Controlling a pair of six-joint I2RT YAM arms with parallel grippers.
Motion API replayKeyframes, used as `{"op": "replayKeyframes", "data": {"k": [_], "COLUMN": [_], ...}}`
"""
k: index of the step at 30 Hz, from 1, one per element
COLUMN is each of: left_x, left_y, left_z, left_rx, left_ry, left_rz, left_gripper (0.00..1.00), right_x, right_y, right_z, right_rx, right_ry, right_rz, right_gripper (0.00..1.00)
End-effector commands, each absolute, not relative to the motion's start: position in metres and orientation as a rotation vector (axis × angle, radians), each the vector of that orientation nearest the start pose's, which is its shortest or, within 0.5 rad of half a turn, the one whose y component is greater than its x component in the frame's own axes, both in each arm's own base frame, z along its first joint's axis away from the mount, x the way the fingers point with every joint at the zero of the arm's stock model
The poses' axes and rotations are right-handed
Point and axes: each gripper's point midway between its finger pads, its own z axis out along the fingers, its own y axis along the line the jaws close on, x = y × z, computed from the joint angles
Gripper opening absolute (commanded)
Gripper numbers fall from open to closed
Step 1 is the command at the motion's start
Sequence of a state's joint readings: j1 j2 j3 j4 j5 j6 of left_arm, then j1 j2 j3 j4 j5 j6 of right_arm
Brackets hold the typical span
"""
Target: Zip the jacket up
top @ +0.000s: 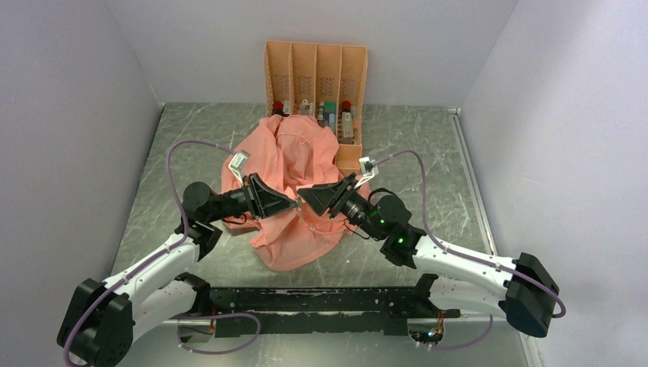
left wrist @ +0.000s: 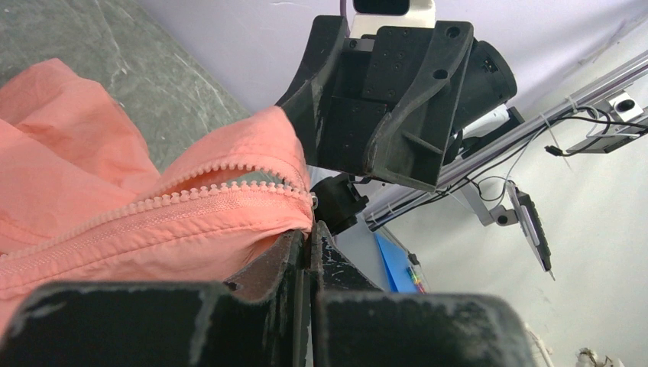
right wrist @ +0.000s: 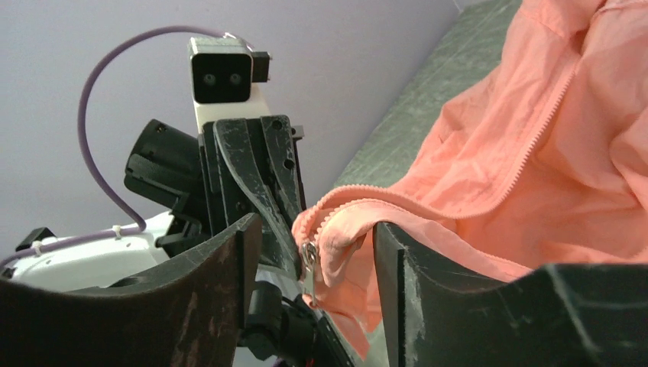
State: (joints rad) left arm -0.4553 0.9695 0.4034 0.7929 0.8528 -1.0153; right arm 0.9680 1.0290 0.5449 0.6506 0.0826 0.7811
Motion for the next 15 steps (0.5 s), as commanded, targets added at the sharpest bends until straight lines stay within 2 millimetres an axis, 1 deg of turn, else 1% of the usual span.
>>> {"op": "replayKeyframes", "data": {"k": [1, 4, 8, 10, 15], "left_x": [0.167, 0.167, 0.166, 0.166, 0.166], "left_y": [-0.261, -0.261, -0.261, -0.261, -0.261], "left_z": [0.272, 0.272, 0.273, 0.272, 0.271], "left_rx": [0.458, 0.460, 0.466, 0.465, 0.464], "left_ry": [1.589, 1.590, 1.585, 1.587, 1.590], "left_rz": [-1.767, -1.774, -1.781, -1.781, -1.783], "left_gripper": [0.08, 0.08, 0.08, 0.08, 0.08], "right_x": [0.201, 0.194, 0.183, 0.169, 0.153], "right_y": [0.308, 0.303, 0.294, 0.295, 0.290], "right_z": [0.266, 0.259, 0.246, 0.246, 0.249], "right_rx": [-0.100, -0.155, -0.220, -0.280, -0.326], "right_ry": [1.662, 1.708, 1.769, 1.776, 1.749], "right_rz": [1.271, 1.250, 1.219, 1.264, 1.328], "right_gripper": [0.61, 0.65, 0.68, 0.69, 0.70]}}
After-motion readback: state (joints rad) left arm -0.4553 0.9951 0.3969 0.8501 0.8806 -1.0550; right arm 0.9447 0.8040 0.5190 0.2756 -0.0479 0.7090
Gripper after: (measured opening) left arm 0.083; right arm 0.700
